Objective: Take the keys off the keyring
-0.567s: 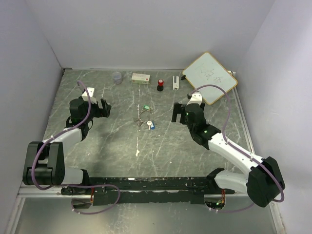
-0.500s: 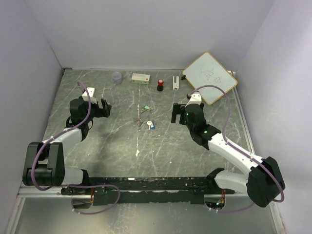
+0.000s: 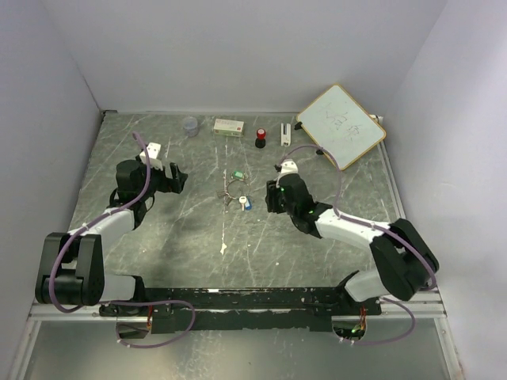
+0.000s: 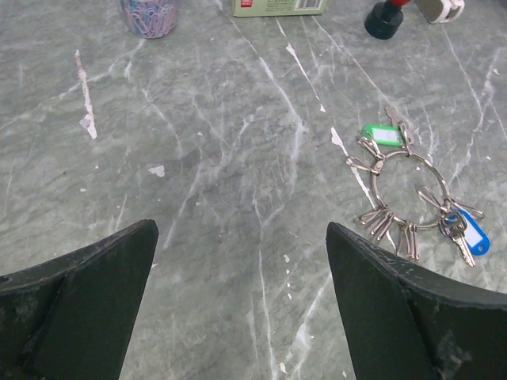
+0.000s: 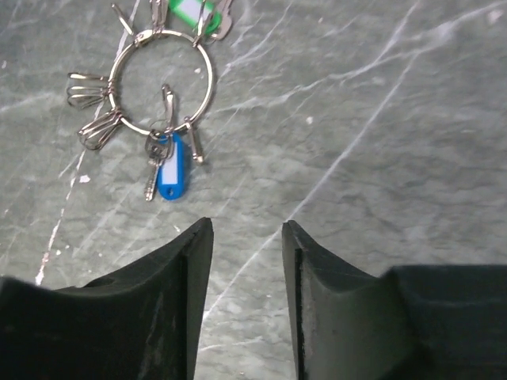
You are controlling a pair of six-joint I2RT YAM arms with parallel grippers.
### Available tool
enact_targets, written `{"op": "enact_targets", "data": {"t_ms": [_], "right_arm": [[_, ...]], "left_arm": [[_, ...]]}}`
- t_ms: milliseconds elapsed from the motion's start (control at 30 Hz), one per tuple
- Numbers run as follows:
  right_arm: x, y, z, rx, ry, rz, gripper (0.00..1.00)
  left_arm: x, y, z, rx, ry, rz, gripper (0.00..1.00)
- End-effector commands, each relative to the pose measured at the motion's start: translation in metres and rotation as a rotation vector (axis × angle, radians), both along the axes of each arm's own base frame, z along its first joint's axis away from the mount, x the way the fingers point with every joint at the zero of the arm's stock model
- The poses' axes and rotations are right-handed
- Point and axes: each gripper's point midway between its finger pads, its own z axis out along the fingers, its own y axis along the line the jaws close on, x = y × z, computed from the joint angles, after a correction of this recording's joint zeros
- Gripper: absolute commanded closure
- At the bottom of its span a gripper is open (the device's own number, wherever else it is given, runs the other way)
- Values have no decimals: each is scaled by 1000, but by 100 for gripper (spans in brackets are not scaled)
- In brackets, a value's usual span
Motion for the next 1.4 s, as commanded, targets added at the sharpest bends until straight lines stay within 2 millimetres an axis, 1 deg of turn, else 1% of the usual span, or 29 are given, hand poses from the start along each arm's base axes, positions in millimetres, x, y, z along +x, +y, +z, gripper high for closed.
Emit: {"op": "enact_targets", "data": {"t_ms": [0, 167, 400, 567, 800, 1167, 1367], "right_arm": [[7, 25, 4, 48, -45, 51, 65], [12, 39, -12, 26, -19, 92, 66], [25, 59, -26, 2, -8, 139, 67], [34, 67, -32, -9, -3, 148, 67], [37, 72, -43, -19, 20, 157, 68], [31, 73, -61, -28, 68, 164, 70], [33, 77, -68, -40, 79, 177, 71]], "left_arm": [[0, -16, 15, -7, -44, -93, 1], [1, -15, 15, -8, -47, -81, 1], [1, -17, 10, -18, -41, -89, 1], [1, -16, 10, -18, -44, -86, 1], [2, -17, 12, -21, -58, -86, 1], [2, -15, 11, -20, -56, -76, 1], [3, -15, 10, -18, -56, -74, 1]]}}
